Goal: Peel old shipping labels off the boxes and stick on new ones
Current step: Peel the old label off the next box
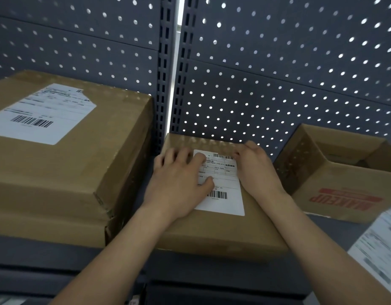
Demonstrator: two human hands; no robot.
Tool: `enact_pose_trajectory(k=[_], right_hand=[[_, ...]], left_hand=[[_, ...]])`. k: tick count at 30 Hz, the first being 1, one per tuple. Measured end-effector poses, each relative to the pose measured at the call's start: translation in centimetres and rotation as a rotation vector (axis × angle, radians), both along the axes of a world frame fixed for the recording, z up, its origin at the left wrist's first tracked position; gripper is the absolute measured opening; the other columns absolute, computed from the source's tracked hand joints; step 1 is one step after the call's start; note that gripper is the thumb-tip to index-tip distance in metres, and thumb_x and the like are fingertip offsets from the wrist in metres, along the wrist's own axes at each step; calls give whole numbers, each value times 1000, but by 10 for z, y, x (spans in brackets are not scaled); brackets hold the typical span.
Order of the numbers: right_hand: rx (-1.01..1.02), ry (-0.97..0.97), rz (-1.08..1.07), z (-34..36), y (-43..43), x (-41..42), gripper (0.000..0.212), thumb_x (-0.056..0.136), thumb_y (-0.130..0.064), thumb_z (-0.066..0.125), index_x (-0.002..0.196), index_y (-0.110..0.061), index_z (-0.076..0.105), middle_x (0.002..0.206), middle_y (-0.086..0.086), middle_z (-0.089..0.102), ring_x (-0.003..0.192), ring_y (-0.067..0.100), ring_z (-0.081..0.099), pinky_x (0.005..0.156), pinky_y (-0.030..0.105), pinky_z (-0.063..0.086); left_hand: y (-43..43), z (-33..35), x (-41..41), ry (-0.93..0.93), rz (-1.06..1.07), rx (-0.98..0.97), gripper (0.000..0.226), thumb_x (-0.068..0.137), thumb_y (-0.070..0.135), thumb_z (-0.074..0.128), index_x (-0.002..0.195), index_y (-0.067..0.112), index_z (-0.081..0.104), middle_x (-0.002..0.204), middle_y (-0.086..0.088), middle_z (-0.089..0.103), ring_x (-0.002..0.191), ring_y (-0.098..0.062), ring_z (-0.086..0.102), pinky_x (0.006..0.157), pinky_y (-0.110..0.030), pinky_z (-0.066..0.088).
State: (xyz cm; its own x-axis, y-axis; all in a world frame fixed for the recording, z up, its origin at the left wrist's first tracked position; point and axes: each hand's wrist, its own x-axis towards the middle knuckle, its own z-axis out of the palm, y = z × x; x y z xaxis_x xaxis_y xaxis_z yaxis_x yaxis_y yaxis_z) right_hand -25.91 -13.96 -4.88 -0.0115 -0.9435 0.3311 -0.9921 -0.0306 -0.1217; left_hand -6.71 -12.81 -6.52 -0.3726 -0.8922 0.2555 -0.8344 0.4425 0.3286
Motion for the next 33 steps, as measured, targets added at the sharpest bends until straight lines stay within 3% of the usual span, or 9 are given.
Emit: enact_pose_trajectory(k=[5, 11, 17, 22, 33], right_hand=[[26, 188, 24, 3, 2, 6, 30, 90, 6, 45, 114, -4, 61, 107, 10, 52, 101, 31, 52, 79, 31, 36], [77, 254, 31, 12, 3, 14, 35, 94, 1, 38, 126, -5, 53, 117, 11, 49, 110, 31, 49, 86, 38, 42], [88, 180, 65, 8, -2, 9, 39, 90, 7, 42, 123, -8, 56, 111, 9, 51, 105, 32, 51, 83, 34, 40], [-31, -85, 19, 0, 1, -3, 18, 93, 2, 49, 101, -6, 63, 94, 0, 48, 92, 25, 55, 71, 26, 35], [23, 138, 70, 2, -4, 4, 33, 91, 7, 45, 118, -6, 59, 106, 11, 53, 99, 35, 55, 74, 33, 39]], left_hand=[[0, 0, 0, -3, 9, -6, 50, 89, 62, 35, 133, 38, 37, 138, 9, 37, 130, -19, 26, 110, -39, 16], [0, 1, -1, 1, 9, 0, 50, 89, 61, 36, 132, 37, 38, 137, 9, 37, 130, -19, 26, 110, -39, 16], [1, 1, -1, 4, 9, 1, 50, 89, 61, 36, 132, 37, 39, 137, 9, 37, 129, -19, 26, 110, -39, 16], [0, 1, 0, 1, 6, 1, 51, 88, 62, 35, 133, 38, 38, 138, 9, 37, 130, -19, 26, 110, -40, 17], [0, 2, -1, 4, 10, 2, 51, 88, 62, 37, 133, 38, 39, 137, 9, 38, 130, -19, 26, 110, -40, 16]])
